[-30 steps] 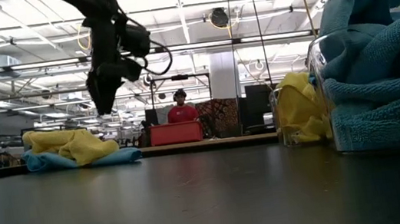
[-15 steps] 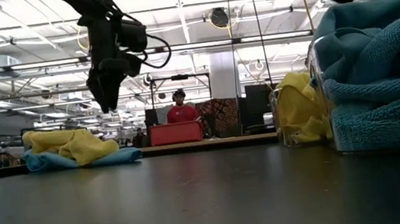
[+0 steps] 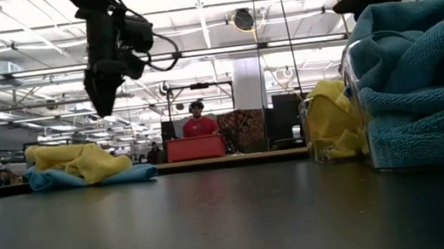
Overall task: Sort microfiber towel by color & place in baskets
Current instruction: Put the yellow microfiber cloth into the top transparent bin
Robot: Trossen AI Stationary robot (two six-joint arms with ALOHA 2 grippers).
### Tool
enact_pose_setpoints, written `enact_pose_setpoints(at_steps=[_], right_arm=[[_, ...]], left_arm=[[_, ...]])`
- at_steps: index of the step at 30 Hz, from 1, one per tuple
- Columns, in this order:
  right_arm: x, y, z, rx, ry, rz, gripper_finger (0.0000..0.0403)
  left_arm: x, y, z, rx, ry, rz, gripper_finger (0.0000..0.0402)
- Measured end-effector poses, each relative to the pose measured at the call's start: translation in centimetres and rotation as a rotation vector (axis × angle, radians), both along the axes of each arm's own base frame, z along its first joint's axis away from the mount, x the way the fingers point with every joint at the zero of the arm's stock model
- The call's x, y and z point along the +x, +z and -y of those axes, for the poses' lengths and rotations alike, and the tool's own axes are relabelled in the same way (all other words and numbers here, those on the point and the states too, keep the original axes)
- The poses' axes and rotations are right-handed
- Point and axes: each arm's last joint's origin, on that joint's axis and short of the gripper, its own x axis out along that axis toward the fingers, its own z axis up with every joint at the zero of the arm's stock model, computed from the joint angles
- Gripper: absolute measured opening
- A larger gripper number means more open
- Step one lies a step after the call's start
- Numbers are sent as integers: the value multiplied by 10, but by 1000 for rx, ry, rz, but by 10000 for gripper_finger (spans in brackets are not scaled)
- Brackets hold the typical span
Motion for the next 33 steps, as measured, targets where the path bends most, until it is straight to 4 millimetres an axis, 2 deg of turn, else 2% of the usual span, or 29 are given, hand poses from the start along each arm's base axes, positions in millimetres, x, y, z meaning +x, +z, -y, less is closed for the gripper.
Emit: enact_pose_setpoints(at_steps=[4, 8, 13, 16, 23, 28, 33], right_arm=[[2, 4, 0, 5, -19, 48, 210], [3, 7, 0, 15, -19, 80, 210], [4, 11, -1, 34, -21, 115, 210], [4, 11, -1, 50, -27, 112, 210], [4, 11, -1, 110, -46, 103, 210], [4, 13, -1, 142, -53, 119, 210], [5, 16, -2, 170, -56, 146, 210]], left_arm=[[-16, -6, -7, -3, 36, -101, 325], [-35, -20, -11, -51, 40, -208, 325], [-49, -40, -15, -62, 37, -277, 325], [-50, -48, -22, 31, 54, -303, 325], [-46, -52, -33, 77, -18, -204, 325], [-45, -66, -40, -33, -66, -169, 317], [-44, -87, -46, -134, -64, -231, 268]])
